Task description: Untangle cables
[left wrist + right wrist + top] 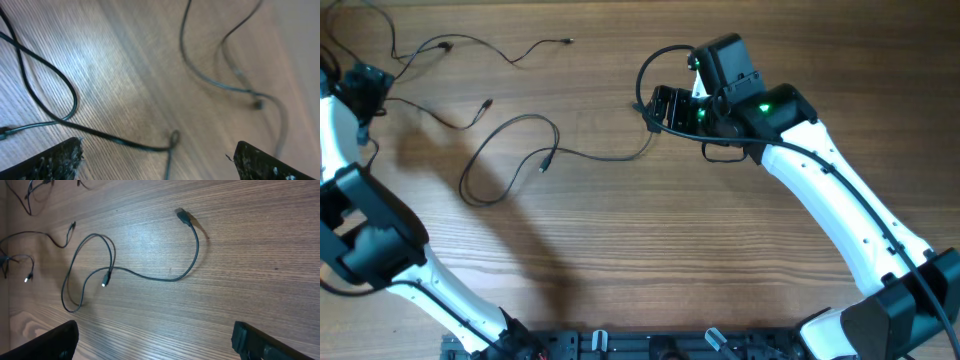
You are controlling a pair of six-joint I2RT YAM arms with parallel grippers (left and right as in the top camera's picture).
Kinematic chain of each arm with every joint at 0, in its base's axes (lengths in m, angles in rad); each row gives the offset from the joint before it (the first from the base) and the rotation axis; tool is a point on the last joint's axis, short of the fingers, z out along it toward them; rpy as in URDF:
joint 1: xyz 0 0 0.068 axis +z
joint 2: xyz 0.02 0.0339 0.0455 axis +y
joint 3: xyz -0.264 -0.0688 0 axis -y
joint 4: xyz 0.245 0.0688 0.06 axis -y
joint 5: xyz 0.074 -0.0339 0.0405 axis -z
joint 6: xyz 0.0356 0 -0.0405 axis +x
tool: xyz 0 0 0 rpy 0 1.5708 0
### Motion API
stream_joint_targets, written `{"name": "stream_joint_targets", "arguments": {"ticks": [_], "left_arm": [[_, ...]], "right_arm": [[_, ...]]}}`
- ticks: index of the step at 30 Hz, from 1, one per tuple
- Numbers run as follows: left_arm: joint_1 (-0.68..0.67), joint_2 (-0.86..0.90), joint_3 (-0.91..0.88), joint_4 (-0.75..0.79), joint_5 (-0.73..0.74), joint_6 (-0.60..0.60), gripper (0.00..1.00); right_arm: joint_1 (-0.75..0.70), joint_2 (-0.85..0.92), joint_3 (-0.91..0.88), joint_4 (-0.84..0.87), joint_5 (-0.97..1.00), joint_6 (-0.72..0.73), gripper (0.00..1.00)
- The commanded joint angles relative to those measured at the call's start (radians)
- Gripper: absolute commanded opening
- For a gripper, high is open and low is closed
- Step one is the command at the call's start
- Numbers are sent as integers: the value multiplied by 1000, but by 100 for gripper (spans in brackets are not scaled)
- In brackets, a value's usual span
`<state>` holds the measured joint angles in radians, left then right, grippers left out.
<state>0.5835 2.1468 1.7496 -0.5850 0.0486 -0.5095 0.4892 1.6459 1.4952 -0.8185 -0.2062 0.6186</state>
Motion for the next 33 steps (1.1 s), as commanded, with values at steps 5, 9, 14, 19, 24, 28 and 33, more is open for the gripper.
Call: {"name": "stream_joint_targets", "arguments": {"ticks": [5, 9, 14, 19, 24, 28, 33], "left_arm": [[4, 96, 2, 2, -117, 8, 63], [3, 88, 3, 10, -56, 8, 4], [1, -17, 3, 19, 356, 8, 4], [1, -76, 3, -143, 653, 20, 4], [7, -56, -37, -99, 393, 142, 4], [34, -13, -37, -20, 190, 53, 4], [64, 5, -37, -25, 78, 30, 13]], "right_arm": [[1, 8, 2, -5, -13, -17, 100], [1, 8, 2, -6, -13, -16, 100], [1, 8, 2, -4, -13, -16, 100], [1, 8, 2, -1, -12, -18, 100], [1, 8, 2, 2, -13, -33, 100], [1, 8, 2, -6, -13, -36, 100], [1, 8, 2, -6, -13, -36, 100]]}}
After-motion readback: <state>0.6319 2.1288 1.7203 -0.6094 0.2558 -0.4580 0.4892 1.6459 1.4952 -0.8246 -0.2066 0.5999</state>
